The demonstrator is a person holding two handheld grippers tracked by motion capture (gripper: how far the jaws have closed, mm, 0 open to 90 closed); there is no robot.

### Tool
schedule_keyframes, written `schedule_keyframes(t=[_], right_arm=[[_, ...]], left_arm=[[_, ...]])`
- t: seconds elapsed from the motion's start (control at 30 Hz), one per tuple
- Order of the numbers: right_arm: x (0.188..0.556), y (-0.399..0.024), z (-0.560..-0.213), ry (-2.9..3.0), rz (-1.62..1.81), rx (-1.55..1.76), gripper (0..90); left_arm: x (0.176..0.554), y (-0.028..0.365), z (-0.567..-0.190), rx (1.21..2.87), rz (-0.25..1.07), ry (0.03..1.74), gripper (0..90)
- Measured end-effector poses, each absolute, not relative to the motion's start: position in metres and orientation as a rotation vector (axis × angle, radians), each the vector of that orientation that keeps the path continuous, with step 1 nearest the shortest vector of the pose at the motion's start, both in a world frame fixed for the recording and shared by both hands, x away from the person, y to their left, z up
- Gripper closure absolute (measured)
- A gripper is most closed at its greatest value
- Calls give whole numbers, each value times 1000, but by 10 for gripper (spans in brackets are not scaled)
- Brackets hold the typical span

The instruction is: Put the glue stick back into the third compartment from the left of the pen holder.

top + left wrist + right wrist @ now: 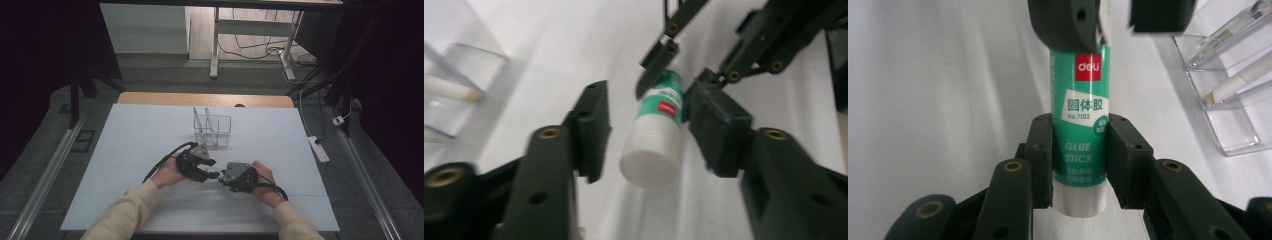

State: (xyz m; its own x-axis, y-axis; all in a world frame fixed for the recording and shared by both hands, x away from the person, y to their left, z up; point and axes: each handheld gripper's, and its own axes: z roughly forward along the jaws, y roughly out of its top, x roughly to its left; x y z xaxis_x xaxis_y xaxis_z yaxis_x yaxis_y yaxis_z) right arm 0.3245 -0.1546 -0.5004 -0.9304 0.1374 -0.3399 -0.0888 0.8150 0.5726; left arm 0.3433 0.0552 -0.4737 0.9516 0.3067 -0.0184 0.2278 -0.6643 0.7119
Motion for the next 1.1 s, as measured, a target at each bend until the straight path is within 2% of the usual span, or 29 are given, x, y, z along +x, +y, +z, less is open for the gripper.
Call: schedule_keyframes(t=[0.33,0.83,1.1], right_arm=[[330,-162,-497,2593,928,161,651],[336,-173,-493,2546,1034,299,651],[339,-180,-489,2521,1067,359,651]], left_arm=[[344,63,-472,2273,194,427,352],[346,78,-475,2254,213,498,320],[337,107,-477,2216,239,592,317]])
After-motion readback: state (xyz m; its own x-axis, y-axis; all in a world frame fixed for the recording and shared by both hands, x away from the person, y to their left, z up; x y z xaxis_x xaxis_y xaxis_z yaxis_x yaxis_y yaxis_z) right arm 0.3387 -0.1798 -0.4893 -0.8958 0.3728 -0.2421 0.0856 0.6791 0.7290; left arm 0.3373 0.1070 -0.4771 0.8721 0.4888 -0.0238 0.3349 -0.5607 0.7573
